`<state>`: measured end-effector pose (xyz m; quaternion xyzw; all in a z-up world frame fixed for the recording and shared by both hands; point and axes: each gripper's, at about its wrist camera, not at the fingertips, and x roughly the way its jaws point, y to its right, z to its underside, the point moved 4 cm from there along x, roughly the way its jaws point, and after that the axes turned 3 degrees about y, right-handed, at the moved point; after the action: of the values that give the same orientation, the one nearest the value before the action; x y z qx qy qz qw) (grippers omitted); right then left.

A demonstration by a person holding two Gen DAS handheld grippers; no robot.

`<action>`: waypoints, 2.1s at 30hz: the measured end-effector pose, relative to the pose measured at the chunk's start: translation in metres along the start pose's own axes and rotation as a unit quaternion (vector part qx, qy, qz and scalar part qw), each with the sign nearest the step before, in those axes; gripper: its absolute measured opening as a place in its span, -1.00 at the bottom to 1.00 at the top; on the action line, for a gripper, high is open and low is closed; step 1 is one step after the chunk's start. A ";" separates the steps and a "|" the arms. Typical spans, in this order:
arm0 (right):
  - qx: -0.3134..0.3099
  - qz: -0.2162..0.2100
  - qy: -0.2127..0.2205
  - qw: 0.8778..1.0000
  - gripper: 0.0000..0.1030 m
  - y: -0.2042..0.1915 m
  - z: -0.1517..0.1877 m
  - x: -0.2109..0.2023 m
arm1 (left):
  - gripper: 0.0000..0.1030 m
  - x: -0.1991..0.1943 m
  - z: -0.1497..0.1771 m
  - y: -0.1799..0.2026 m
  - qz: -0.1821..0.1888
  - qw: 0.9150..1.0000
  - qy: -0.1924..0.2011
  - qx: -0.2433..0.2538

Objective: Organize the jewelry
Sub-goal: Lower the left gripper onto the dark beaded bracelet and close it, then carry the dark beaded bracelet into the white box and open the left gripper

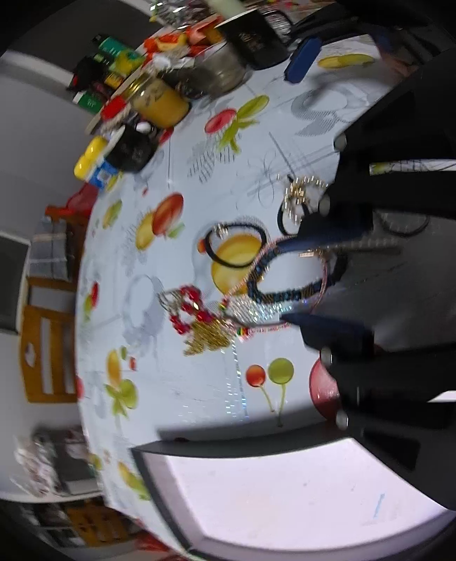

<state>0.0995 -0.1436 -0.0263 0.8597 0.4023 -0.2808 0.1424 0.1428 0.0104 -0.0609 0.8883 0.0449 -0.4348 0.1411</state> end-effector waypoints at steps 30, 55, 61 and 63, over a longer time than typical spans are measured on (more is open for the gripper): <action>-0.050 -0.074 -0.098 0.991 -0.12 -0.041 0.000 0.057 | -0.60 -0.002 0.011 -0.015 -0.010 0.999 0.001 0.047; -0.030 -0.065 0.001 0.997 -0.97 -0.033 -0.026 0.004 | -0.88 -0.090 -0.022 0.001 0.116 0.989 0.087 0.012; -0.028 -0.060 0.018 0.998 -0.97 -0.032 -0.034 -0.008 | -0.88 -0.107 -0.025 0.005 0.123 0.987 0.104 0.015; -0.030 -0.061 0.023 0.997 -0.97 -0.035 -0.039 -0.013 | -0.88 -0.114 -0.026 0.003 0.122 0.986 0.111 0.016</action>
<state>0.0796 -0.1113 0.0121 0.8349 0.4655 -0.2572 0.1418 0.0927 0.0195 0.0443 0.9319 -0.0549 -0.3142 0.1730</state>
